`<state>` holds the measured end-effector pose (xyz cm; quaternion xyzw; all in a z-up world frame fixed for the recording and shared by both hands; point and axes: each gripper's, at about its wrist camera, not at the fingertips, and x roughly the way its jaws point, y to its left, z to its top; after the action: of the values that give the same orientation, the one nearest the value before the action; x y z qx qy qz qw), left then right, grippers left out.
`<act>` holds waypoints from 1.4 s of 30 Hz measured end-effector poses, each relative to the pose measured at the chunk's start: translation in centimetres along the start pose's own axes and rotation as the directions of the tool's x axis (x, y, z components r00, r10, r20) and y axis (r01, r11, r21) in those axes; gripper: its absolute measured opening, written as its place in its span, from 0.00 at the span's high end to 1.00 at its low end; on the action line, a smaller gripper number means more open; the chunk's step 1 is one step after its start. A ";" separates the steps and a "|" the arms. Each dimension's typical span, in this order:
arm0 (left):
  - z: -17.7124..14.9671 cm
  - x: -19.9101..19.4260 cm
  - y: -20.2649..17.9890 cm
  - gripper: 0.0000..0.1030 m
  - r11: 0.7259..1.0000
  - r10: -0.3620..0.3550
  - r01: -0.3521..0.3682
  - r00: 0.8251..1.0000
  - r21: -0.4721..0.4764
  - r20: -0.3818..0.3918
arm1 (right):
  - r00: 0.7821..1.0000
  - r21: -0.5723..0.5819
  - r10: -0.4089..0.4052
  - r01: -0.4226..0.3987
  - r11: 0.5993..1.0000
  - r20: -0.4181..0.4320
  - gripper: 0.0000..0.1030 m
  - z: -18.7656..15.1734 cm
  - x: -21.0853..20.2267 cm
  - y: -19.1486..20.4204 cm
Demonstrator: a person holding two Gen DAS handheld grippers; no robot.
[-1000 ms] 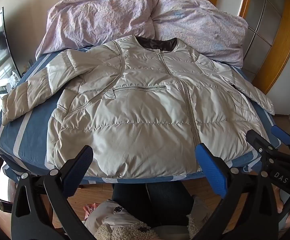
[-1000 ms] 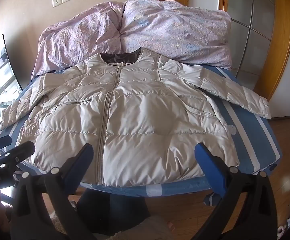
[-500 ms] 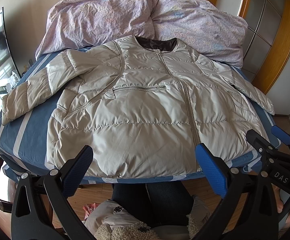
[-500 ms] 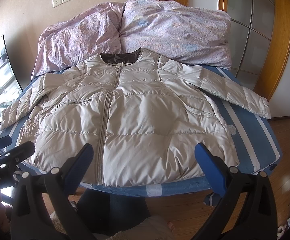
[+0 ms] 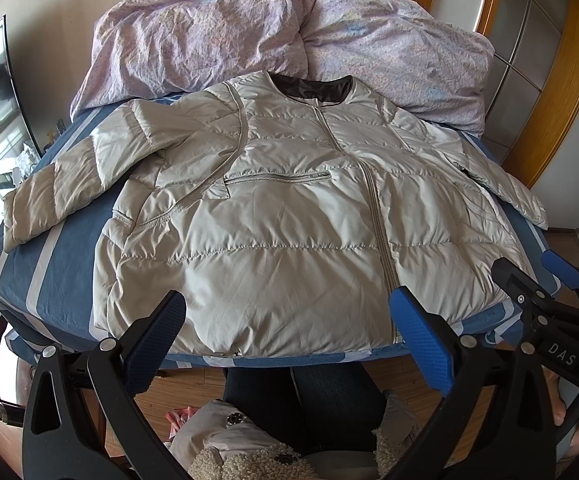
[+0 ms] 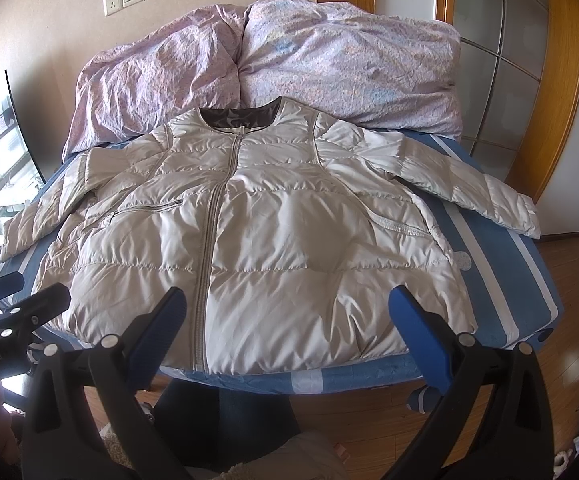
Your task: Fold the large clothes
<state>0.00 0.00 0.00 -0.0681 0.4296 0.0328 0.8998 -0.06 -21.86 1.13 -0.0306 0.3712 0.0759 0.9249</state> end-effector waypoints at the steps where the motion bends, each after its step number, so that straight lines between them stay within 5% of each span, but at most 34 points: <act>1: 0.0 0.0 0.0 0.01 1.000 0.000 0.000 1.000 0.000 0.000 | 1.000 0.000 0.000 0.000 1.000 0.000 0.02 0.0 0.0 0.0; 42: 0.0 0.0 0.0 0.01 1.000 0.001 -0.001 1.000 0.000 -0.003 | 1.000 0.013 -0.002 0.003 1.000 -0.004 0.02 0.5 0.9 -0.7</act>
<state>0.03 0.02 -0.01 -0.0681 0.4309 0.0333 0.8992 1.02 -22.39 0.85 -0.0251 0.3734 0.0722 0.9245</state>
